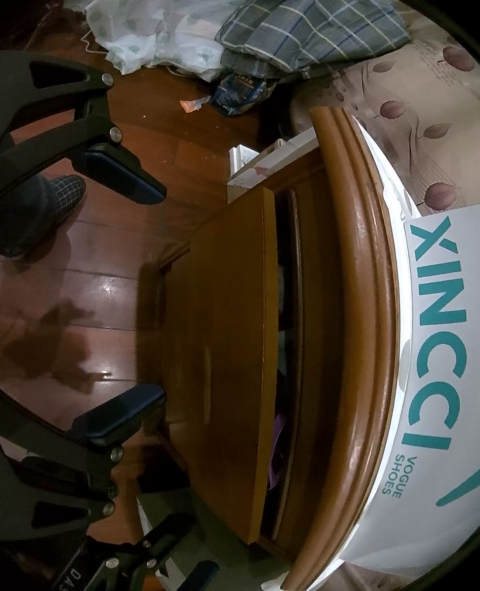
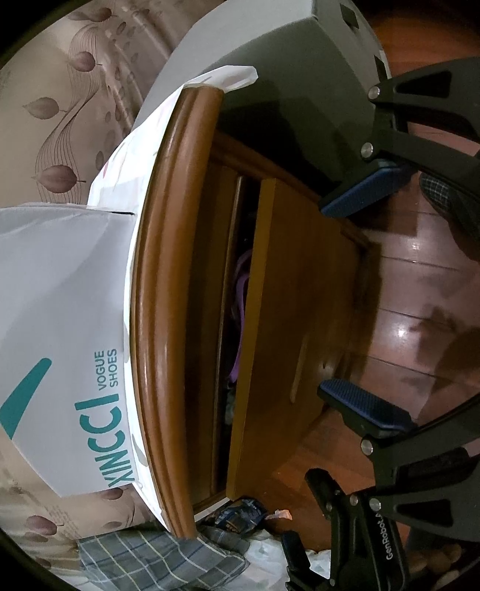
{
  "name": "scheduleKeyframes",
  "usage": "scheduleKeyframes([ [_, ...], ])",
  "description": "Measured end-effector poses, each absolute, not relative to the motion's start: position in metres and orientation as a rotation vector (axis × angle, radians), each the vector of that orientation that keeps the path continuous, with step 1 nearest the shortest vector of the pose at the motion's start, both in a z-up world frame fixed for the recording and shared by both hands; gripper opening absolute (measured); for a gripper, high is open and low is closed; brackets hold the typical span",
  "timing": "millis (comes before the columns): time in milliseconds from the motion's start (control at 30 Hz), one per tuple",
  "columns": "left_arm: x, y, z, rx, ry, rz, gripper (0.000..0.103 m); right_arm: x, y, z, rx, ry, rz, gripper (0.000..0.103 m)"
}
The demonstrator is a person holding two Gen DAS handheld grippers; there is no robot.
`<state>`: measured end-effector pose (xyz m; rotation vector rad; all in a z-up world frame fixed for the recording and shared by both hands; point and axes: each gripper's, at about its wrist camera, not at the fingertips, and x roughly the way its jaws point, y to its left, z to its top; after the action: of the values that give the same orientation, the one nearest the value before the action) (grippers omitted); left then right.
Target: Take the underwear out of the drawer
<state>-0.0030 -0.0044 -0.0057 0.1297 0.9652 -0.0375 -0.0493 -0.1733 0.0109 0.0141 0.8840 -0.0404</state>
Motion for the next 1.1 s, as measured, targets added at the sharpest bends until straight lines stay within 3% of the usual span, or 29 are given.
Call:
scheduleKeyframes([
  [767, 0.001, -0.001, -0.009, 0.091, 0.983, -0.038, 0.097, -0.048, -0.184, 0.012, 0.051, 0.89, -0.037, 0.092],
  [1100, 0.011, 0.03, -0.008, -0.24, 0.96, -0.068, 0.097, -0.051, -0.197, 0.022, 0.094, 0.877, -0.045, 0.092],
])
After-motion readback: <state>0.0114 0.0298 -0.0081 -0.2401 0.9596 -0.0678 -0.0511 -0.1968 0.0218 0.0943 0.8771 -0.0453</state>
